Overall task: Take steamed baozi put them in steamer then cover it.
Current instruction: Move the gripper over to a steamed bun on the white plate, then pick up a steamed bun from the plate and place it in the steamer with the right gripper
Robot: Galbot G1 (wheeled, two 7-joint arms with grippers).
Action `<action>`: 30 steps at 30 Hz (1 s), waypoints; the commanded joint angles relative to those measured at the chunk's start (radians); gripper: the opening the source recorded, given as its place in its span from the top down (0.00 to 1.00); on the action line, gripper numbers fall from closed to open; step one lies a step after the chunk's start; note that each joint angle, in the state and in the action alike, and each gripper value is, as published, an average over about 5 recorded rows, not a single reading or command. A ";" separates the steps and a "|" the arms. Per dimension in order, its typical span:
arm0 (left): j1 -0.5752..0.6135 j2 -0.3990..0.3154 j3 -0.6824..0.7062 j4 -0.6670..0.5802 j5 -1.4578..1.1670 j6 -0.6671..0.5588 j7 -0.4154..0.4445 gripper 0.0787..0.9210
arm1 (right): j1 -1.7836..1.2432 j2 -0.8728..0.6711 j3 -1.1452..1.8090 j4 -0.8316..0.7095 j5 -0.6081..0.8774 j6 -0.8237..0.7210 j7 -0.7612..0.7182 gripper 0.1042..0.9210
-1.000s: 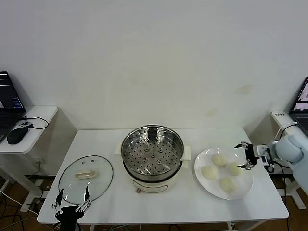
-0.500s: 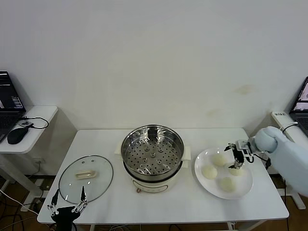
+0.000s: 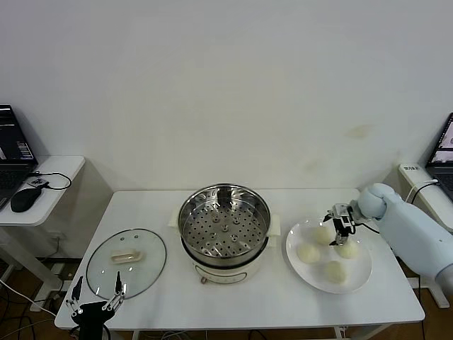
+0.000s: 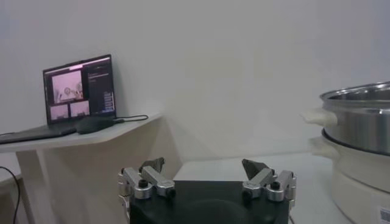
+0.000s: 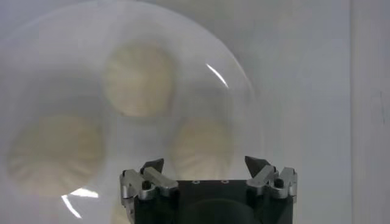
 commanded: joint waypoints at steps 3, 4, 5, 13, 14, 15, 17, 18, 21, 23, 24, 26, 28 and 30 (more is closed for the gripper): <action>0.001 0.002 -0.003 0.002 -0.001 -0.001 -0.001 0.12 | 0.017 0.034 -0.023 -0.043 -0.021 -0.009 -0.007 0.20; 0.001 0.002 -0.003 0.003 -0.001 -0.001 -0.001 0.12 | 0.017 0.034 -0.025 -0.043 -0.022 -0.009 -0.007 0.22; 0.001 0.002 -0.003 0.004 -0.001 -0.001 -0.001 0.12 | 0.017 0.034 -0.027 -0.044 -0.022 -0.010 -0.007 0.23; -0.003 -0.003 -0.001 0.007 0.000 -0.005 -0.003 0.12 | 0.018 0.035 -0.027 -0.043 -0.026 -0.012 -0.007 0.37; -0.003 -0.003 -0.002 0.007 0.000 -0.006 -0.003 0.12 | 0.019 0.033 -0.028 -0.040 -0.026 -0.011 -0.009 0.39; -0.003 -0.003 -0.002 0.007 0.000 -0.006 -0.003 0.12 | 0.021 0.031 -0.029 -0.035 -0.025 -0.010 -0.010 0.40; -0.002 -0.004 -0.002 0.006 -0.001 -0.007 -0.004 0.12 | 0.024 0.022 -0.034 -0.022 -0.019 -0.009 -0.013 0.43; -0.001 -0.004 -0.002 0.006 0.000 -0.007 -0.004 0.12 | 0.028 0.016 -0.039 -0.013 -0.013 -0.009 -0.014 0.43; 0.000 -0.006 -0.001 0.005 0.000 -0.008 -0.004 0.12 | 0.054 -0.016 -0.075 0.037 0.018 -0.008 -0.022 0.43; 0.001 -0.007 0.001 0.006 0.000 -0.008 -0.005 0.12 | 0.087 -0.051 -0.113 0.087 0.049 -0.009 -0.027 0.43; 0.001 -0.007 0.002 0.005 0.000 -0.008 -0.005 0.12 | 0.107 -0.072 -0.134 0.116 0.071 -0.011 -0.029 0.43; 0.002 -0.006 0.002 0.004 0.000 -0.007 -0.005 0.12 | 0.151 -0.119 -0.172 0.176 0.119 -0.017 -0.034 0.43; 0.002 -0.005 0.002 0.002 0.000 -0.007 -0.005 0.12 | 0.203 -0.163 -0.203 0.231 0.172 -0.025 -0.038 0.43; 0.001 -0.005 0.004 0.000 0.000 -0.007 -0.005 0.12 | 0.266 -0.200 -0.232 0.279 0.225 -0.033 -0.043 0.43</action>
